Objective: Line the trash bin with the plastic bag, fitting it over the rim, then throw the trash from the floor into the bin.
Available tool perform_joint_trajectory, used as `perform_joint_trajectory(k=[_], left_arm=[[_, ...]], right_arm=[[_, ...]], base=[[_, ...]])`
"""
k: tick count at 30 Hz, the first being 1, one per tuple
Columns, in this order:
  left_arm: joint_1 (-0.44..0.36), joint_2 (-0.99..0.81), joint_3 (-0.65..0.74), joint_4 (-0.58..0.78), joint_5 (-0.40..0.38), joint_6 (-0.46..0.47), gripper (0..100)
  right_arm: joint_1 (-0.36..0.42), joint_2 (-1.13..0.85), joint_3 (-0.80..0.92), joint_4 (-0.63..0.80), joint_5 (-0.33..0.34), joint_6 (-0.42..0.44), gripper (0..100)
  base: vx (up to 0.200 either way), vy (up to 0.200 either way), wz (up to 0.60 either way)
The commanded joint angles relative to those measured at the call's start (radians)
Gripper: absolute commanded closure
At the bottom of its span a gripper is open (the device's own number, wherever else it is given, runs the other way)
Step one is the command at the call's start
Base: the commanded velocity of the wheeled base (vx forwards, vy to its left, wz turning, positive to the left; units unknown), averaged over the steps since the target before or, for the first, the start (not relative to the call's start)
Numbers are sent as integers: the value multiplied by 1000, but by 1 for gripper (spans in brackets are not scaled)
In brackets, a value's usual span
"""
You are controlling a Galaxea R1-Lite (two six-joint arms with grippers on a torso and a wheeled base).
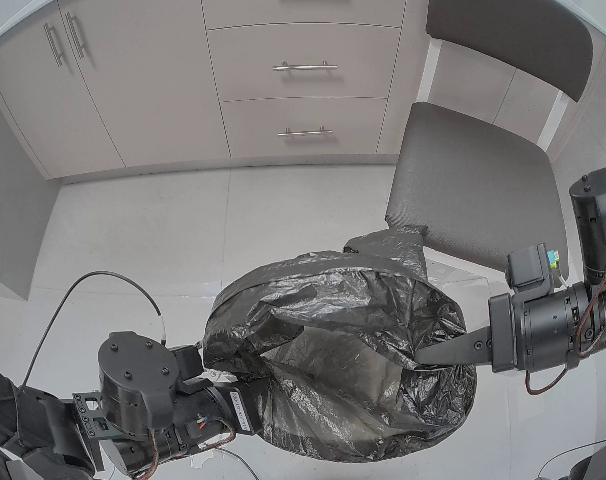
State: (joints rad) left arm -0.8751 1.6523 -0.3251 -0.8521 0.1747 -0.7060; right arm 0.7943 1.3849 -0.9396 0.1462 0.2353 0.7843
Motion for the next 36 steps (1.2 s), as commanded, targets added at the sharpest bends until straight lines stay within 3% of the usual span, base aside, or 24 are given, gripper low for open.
perform_joint_trajectory(k=[1,4,14,25,36], left_arm=[[-18,30,3,-1,-4,-1,100],[-33,58,-5,-2,-7,0,100],[-65,250,-19,-191,-26,-1,100],[-125,288,17,-199,-35,-13,100],[-77,345,17,-199,-98,-86,100]], right_arm=[[2,2,22,0,-2,0,100],[0,-4,25,4,-5,0,100],[-12,-46,99,7,-54,27,100],[5,-49,170,7,-48,59,100],[3,31,171,3,-51,121,100]], base=[[0,0,0],[0,0,0],[0,0,0],[0,0,0],[0,0,0]])
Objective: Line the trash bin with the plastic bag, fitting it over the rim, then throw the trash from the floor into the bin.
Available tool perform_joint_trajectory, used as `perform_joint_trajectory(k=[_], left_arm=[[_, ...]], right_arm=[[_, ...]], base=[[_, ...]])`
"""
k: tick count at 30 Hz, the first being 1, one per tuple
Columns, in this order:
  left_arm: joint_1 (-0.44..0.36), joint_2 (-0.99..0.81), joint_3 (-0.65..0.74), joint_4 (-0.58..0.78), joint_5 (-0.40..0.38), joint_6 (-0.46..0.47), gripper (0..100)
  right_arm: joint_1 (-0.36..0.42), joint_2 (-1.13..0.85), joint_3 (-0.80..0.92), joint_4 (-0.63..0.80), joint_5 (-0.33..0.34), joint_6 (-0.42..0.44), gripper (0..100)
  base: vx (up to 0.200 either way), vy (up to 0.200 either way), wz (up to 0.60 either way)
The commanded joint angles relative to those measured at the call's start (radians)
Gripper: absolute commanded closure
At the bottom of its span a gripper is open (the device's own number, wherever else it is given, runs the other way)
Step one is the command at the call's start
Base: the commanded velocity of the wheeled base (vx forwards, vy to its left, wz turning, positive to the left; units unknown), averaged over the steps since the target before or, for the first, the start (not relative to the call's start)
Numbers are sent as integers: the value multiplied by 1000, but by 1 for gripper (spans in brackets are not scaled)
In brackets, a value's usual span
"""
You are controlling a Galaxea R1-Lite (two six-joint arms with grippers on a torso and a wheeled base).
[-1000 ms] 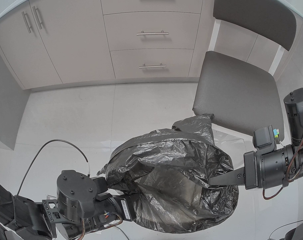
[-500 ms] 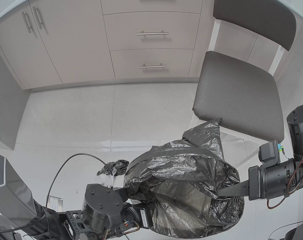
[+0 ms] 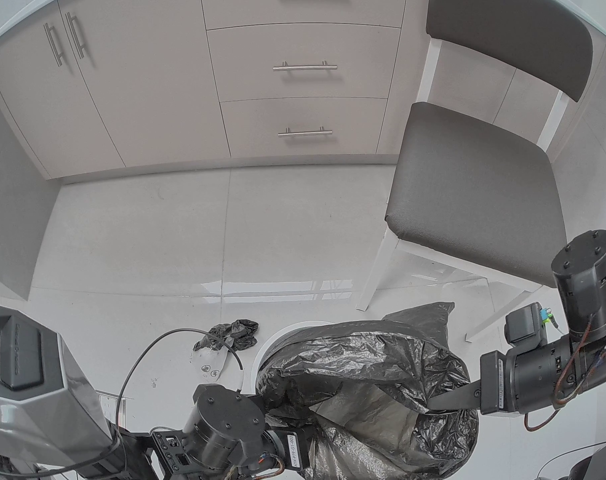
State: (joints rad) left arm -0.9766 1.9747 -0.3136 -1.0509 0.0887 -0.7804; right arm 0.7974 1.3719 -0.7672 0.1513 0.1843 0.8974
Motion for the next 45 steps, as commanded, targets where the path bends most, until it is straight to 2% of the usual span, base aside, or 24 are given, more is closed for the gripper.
perform_joint_trajectory(k=[1,17,22,25,30,35,45], left_arm=[[50,23,7,0,-23,-13,100],[125,44,67,6,-7,13,100],[210,79,53,0,-7,121,100],[246,96,33,-6,-7,153,100],[309,191,-1,-46,-9,216,100],[319,247,1,-192,-12,260,100],[303,265,-51,-209,-20,257,100]], right_arm=[[0,65,-10,-10,0,8,100],[48,242,-139,-4,-9,3,100],[46,303,-181,-7,-12,1,100],[45,323,-196,-7,-20,0,100],[37,357,-219,-9,-62,-23,100],[5,360,-256,-12,-75,-64,100],[-61,349,-291,-12,-108,-83,100]], base=[[0,0,0],[0,0,0],[0,0,0],[0,0,0],[0,0,0],[0,0,0],[0,0,0]])
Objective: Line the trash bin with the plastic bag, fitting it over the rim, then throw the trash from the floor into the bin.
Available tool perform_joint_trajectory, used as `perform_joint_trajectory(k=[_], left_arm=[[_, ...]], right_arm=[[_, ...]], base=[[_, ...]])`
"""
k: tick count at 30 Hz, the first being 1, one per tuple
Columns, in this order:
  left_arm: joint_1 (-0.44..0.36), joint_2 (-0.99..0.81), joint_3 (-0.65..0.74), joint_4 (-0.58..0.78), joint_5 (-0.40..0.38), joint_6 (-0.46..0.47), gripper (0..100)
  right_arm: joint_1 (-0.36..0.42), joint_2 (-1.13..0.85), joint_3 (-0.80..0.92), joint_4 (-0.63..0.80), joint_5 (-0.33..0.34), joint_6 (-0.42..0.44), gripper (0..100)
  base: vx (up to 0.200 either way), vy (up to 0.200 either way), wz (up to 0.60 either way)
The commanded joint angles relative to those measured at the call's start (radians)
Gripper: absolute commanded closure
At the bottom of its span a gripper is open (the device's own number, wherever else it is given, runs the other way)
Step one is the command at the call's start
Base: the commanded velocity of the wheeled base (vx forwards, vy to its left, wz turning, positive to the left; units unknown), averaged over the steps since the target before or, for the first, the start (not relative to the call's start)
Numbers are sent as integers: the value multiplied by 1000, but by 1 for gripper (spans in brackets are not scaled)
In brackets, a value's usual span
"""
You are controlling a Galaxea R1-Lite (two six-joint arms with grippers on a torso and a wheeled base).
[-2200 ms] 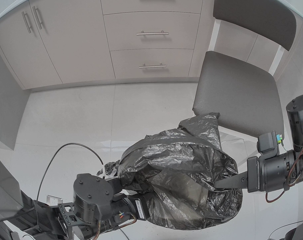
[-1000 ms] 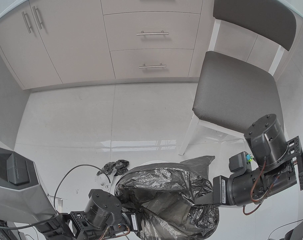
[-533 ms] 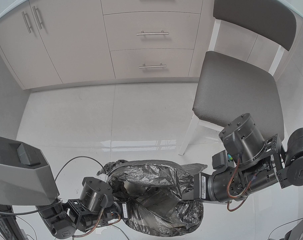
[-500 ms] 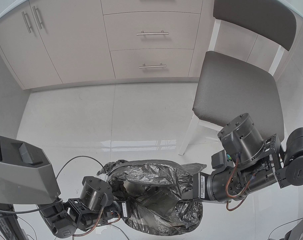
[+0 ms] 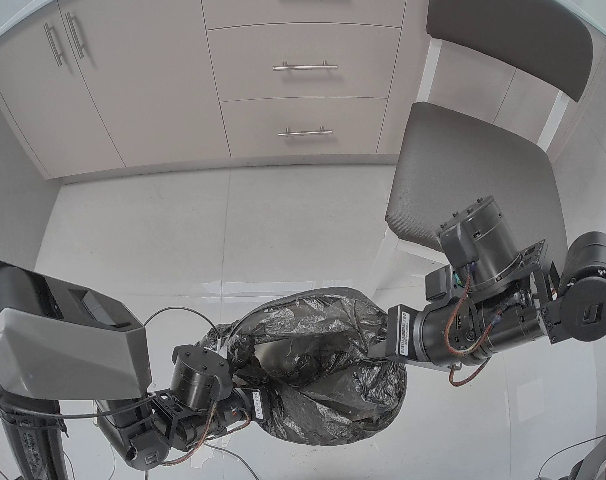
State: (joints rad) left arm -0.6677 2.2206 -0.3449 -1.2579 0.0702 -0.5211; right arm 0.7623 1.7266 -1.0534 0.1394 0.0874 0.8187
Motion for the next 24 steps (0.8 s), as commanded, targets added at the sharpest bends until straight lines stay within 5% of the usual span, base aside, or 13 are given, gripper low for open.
perform_joint_trajectory(k=[1,24], left_arm=[[-6,21,-29,-3,-1,-4,100],[-23,185,-190,9,-3,-4,100]], right_arm=[[-32,-7,-4,0,-20,-6,100],[-106,10,-10,-67,-57,-47,100]], base=[[0,0,0],[0,0,0]])
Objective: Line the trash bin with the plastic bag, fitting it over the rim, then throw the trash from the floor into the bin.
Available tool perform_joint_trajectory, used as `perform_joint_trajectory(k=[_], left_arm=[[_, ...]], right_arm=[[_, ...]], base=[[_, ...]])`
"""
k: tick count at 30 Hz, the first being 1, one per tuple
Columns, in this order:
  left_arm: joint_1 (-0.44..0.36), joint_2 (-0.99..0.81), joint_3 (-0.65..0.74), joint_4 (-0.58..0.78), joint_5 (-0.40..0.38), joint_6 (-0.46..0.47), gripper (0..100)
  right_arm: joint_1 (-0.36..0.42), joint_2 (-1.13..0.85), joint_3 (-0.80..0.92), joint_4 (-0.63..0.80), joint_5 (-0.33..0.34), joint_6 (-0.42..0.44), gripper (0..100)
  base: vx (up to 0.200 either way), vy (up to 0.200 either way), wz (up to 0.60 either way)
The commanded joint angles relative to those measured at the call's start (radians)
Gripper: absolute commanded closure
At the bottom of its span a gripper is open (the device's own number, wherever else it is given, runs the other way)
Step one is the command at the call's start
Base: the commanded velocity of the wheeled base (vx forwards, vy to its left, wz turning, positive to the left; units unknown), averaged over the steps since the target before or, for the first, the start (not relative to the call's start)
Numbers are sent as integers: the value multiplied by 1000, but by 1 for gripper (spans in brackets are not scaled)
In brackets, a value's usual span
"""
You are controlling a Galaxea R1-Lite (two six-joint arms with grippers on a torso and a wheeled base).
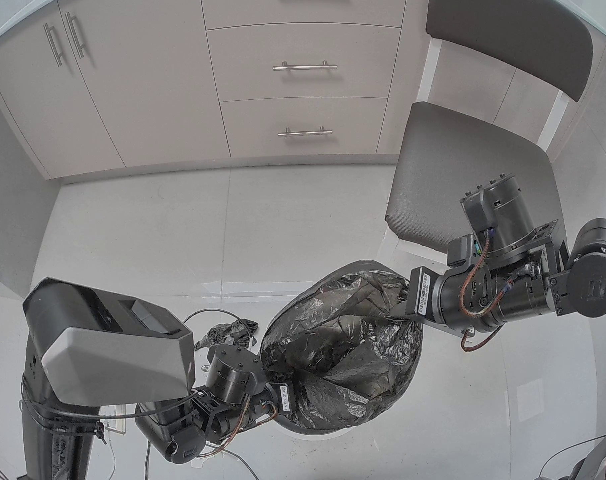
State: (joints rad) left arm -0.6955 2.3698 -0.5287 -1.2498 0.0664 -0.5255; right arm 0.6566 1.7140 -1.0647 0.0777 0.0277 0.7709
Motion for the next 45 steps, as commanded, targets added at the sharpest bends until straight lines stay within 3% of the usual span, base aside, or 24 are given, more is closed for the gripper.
perform_joint_trajectory(k=[1,26,45], left_arm=[[10,48,-13,3,3,2,100],[30,8,170,-10,-2,2,100],[87,-24,251,0,-45,19,100]], right_arm=[[1,39,2,-21,3,1,100],[95,72,103,-29,9,4,100],[106,110,94,-27,9,4,100]], base=[[0,0,0],[0,0,0],[0,0,0]])
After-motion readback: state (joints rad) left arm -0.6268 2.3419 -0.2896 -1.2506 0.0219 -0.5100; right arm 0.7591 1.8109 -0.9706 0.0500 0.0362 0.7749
